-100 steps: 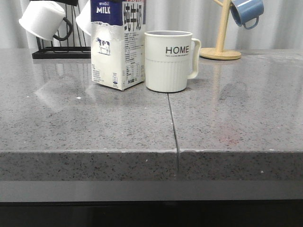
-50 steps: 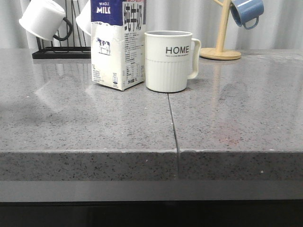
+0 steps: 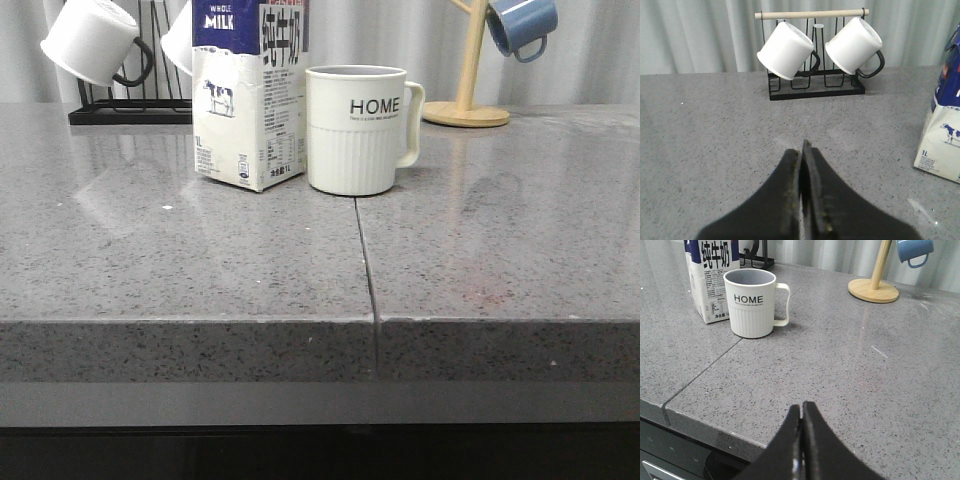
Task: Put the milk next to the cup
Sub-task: 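Open the left gripper and withdraw it from the carton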
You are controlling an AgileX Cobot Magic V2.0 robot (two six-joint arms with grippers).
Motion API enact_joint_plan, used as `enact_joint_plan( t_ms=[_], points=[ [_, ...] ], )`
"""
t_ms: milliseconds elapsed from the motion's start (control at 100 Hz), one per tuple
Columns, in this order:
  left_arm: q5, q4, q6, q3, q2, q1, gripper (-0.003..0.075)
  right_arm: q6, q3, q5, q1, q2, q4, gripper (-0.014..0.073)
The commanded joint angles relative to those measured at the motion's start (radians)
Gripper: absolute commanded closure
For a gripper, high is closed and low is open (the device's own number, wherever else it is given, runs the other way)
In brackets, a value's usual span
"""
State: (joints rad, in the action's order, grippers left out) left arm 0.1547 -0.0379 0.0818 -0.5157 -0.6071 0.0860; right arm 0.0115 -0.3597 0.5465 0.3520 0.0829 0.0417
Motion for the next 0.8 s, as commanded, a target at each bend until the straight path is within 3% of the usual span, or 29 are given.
enact_joint_plan(
  t_ms=[0, 790],
  points=[
    [-0.045, 0.003, -0.001, 0.006, 0.059, -0.019, 0.0741, -0.002, -0.023, -0.074, -0.001, 0.013, 0.004, 0.0654],
    [0.030, 0.009, -0.006, 0.323, 0.586, -0.028, 0.0741, -0.002, -0.023, -0.074, -0.001, 0.013, 0.004, 0.0654]
  ],
)
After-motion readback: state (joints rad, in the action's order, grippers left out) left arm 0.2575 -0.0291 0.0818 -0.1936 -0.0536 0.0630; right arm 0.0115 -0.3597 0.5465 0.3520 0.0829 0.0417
